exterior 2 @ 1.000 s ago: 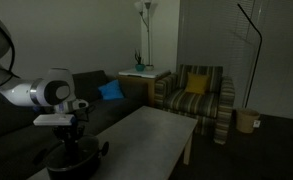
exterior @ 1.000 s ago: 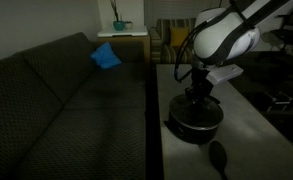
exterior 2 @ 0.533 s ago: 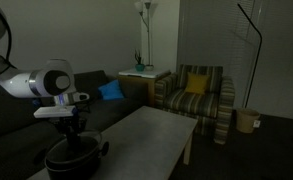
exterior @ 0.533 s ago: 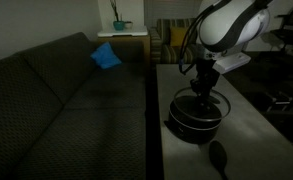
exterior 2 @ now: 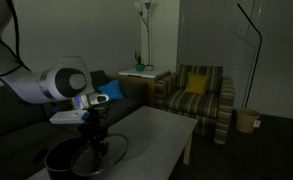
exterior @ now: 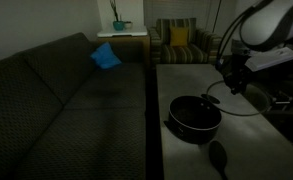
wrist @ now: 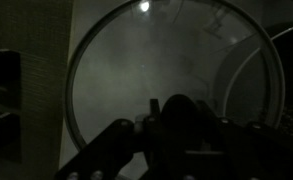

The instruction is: Put the lid on the table

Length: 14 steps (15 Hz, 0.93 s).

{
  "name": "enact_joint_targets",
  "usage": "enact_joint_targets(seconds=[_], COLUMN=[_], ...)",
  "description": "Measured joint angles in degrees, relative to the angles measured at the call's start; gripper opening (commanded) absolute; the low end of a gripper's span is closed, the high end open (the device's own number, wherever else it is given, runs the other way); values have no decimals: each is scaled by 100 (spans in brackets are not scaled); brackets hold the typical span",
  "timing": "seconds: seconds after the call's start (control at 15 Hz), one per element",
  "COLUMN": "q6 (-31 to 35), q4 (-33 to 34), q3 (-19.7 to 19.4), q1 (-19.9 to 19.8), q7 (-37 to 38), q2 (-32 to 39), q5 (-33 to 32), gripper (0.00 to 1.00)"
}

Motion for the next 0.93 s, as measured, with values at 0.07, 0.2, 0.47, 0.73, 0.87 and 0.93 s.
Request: enact_joint_targets(seconds=[0.07,0.2,0.47,0.73,0.87,0.93], q6=[224,713,1770,2256,2230,2184], q4=[-259,-756,-1525,-1567,-1454,-1384], q3=[-108,-272,-146,610,871,932], q1=[-46,-138,-492,-1078,-1230,-1250], q7=[191,507,497,-91,-326,-415], q2=[-77,-220,-440,-319,-161,-74], q5=[26,153,657,913,916,916], gripper=[15,15,15,15,15,15])
